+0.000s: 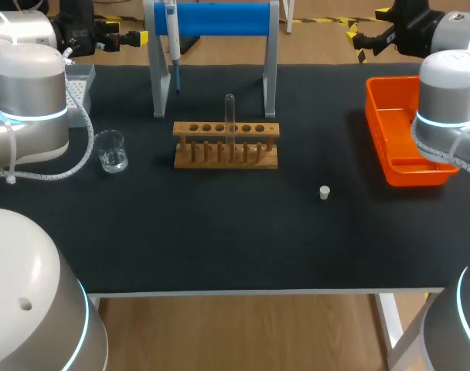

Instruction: Invert the test tube, pick up the pipette, mount the tip to pipette, aspirate from beaker and dispense into the tube, eject the tip, return the pipette, and cap with the stopper.

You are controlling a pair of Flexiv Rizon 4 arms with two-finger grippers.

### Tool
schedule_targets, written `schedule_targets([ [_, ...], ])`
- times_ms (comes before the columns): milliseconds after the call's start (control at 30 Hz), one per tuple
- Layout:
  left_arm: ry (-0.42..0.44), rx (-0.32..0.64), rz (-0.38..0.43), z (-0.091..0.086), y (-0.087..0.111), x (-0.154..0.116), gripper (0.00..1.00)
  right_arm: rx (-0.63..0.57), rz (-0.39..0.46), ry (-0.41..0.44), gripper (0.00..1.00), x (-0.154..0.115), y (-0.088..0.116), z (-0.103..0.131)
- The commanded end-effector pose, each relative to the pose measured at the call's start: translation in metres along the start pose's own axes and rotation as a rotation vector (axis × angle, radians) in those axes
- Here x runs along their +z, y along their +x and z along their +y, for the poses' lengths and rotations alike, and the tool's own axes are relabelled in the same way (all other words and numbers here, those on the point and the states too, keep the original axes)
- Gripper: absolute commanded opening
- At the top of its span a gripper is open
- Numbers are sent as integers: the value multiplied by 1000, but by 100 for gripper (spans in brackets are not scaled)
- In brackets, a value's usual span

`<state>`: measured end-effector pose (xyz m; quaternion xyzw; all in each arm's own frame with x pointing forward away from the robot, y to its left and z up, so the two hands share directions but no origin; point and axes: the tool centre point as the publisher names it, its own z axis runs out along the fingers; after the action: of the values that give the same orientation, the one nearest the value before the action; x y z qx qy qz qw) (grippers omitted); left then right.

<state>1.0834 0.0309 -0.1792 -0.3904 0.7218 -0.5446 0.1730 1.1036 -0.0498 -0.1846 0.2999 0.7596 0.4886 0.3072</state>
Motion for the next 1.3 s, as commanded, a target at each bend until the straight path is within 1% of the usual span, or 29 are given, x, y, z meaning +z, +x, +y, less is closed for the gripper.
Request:
schedule_targets([
  [33,5,0,-2,1,0,1,100,0,1,3,100,0,0,0],
  [100,5,0,-2,1,0,1,100,-2,10,-4,100,-2,2,2],
  [233,5,0,-2,1,0,1,100,-11,56,-35,100,-16,19,9],
  [367,5,0,-2,1,0,1,100,-23,133,-62,100,-36,51,12],
  [600,5,0,-2,1,0,1,100,-66,306,-136,100,-72,110,15],
  [800,5,0,-2,1,0,1,100,-70,424,-194,100,-88,153,2],
  [867,5,0,-2,1,0,1,100,-51,463,-188,100,-90,163,-5],
  [900,5,0,-2,1,0,1,100,-43,487,-199,100,-91,169,-9],
  [967,5,0,-2,1,0,1,100,-33,507,-194,100,-91,179,-18],
  [1100,5,0,-2,1,0,1,100,6,559,-213,100,-93,197,-29],
  [1300,5,0,-2,1,0,1,100,-15,579,-218,100,-94,213,-38],
])
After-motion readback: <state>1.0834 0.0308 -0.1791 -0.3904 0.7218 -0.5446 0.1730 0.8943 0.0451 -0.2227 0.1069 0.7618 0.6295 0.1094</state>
